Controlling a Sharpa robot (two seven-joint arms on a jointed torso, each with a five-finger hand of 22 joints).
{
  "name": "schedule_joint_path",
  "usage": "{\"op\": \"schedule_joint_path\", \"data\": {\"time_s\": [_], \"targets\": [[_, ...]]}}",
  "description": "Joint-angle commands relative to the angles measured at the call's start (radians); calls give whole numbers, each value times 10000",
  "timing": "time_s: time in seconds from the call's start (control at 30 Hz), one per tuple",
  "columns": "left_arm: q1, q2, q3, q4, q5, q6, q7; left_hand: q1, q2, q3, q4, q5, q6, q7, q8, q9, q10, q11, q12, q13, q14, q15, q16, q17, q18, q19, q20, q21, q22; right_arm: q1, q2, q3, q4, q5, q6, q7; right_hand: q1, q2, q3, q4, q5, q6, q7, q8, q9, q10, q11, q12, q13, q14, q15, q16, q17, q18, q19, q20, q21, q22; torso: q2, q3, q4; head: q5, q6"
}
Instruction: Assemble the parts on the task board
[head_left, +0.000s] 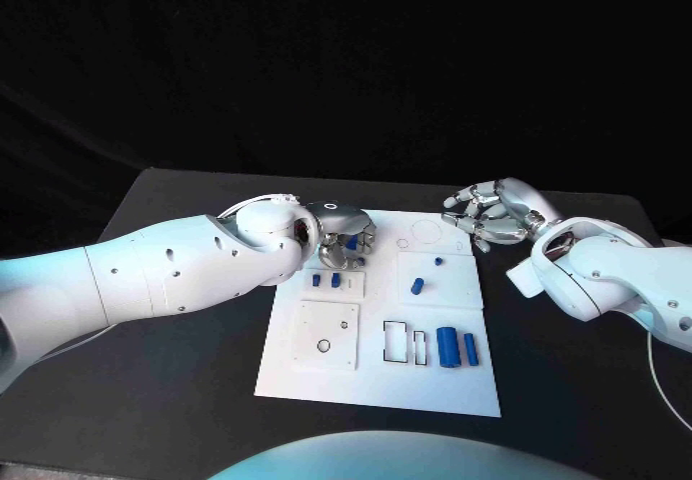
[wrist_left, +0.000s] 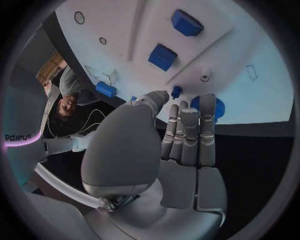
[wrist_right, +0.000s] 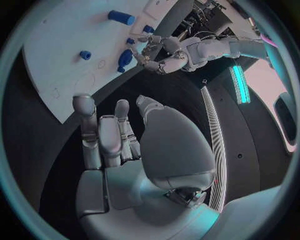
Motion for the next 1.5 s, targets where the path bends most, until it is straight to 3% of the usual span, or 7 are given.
{"op": "schedule_joint_path", "data": {"time_s": [0.03,0.37,0.67,1.5], "targets": [[-1,84,2,-112,-175,277,-112,105,-7,67,3,-13,84,14,-43,-14,61,15,-46,-20,9,7,88,51,-78,73,14,107,81,-7,11,0,11,-112,10,111,-24,-63,59,-4,65,79,44,33,17,-340,4,-56,-34,-100,19,-69,-64,213,-98,-14,-99,-45,-3,-1,-5,-7,-21],[-9,158,-1,-265,-79,455,-126,144,53,188,15,-31,289,-10,-177,-87,464,-51,46,-31,377,-31,828,724,-217,465,0,873,950,-7,19,1,14,-112,28,110,-26,-65,60,-3,67,77,44,38,19,-343,4,-66,-46,-111,20,-86,-82,216,-109,-13,-122,-57,-3,4,13,41,-93],[-17,178,-2,-303,60,533,-121,82,-17,167,44,-48,315,-7,-277,-131,480,-46,16,-44,454,-25,1046,877,-263,576,-1,1117,1225,-7,36,1,3,-112,38,112,-26,-65,60,-3,67,77,44,38,19,-343,4,-66,-46,-111,20,-86,-82,216,-109,-13,-122,-57,-16,-1,2,38,-128],[-90,430,-1,-586,241,881,-313,208,91,292,-47,-47,431,-35,-388,-174,616,-90,71,-11,670,-57,1471,1270,-349,837,-1,1587,1755,-7,5,2,51,-135,81,93,-27,-65,71,-3,77,67,45,53,24,-338,4,-86,-79,-126,20,-107,-100,224,-132,-12,-174,-82,-12,0,0,4,-212]]}}
